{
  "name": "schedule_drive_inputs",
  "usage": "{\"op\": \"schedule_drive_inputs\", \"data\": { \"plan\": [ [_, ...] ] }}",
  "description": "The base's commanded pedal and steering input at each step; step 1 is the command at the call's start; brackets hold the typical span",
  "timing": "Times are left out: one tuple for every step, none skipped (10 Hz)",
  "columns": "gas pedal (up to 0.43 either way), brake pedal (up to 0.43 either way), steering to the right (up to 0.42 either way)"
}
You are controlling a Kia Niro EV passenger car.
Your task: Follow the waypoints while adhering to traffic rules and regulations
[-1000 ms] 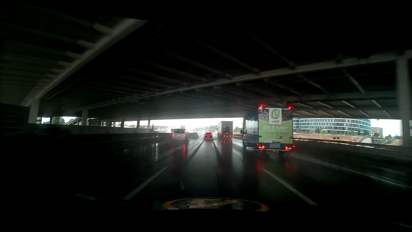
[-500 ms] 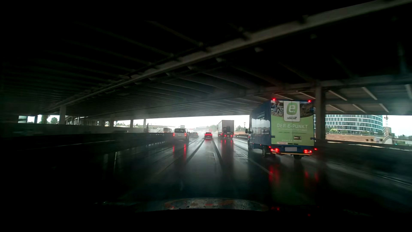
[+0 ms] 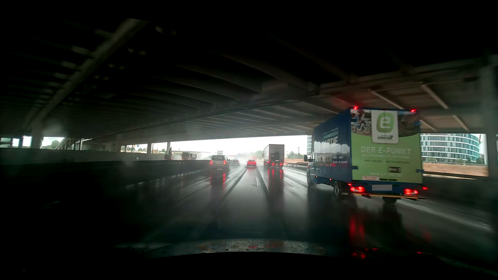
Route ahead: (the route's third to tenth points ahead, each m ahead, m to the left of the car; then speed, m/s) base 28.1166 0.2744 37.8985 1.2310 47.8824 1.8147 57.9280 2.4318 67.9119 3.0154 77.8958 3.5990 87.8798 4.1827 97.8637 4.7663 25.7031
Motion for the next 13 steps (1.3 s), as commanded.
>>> {"op": "schedule_drive_inputs", "data": {
  "plan": [
    [0.150,0.000,-0.002],
    [0.150,0.000,-0.002],
    [0.150,0.000,-0.003],
    [0.157,0.000,-0.003],
    [0.157,0.000,-0.003],
    [0.157,0.000,-0.003],
    [0.169,0.000,-0.003],
    [0.177,0.000,-0.004],
    [0.177,0.000,-0.003],
    [0.177,0.000,-0.004],
    [0.177,0.000,-0.003],
    [0.189,0.000,-0.004],
    [0.189,0.000,-0.004]
  ]
}}
